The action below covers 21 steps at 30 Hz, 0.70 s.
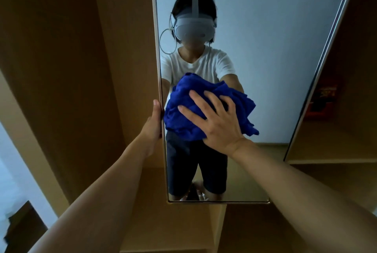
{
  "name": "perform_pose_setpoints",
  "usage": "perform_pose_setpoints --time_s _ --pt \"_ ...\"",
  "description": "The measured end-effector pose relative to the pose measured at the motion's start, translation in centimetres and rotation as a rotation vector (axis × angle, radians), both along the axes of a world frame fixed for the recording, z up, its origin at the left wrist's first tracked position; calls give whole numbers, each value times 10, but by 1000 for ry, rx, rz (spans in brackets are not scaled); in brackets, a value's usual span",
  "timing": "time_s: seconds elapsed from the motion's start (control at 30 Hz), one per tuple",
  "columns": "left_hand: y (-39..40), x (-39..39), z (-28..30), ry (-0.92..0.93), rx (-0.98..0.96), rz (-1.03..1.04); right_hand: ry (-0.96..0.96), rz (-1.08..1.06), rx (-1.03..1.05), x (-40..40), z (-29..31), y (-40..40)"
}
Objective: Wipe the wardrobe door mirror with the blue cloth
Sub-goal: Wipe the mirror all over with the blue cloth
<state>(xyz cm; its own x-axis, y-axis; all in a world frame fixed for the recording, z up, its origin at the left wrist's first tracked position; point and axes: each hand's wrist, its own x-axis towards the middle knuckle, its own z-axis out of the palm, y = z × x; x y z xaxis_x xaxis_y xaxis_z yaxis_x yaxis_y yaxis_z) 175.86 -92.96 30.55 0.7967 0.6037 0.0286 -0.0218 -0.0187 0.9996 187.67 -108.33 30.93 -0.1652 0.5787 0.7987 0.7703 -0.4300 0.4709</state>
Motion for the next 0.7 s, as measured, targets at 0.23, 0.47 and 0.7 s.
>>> perform_pose_setpoints --time_s 0.23,0.47,0.7 --pt "5 1 -15 -4 -37 -2 -73 37 -145 -1 -72 8" --pt "-2 2 -88 18 47 153 -77 25 -289 -4 -170 3" --pt "7 15 -127 -184 186 214 -48 6 -266 -16 -244 15"
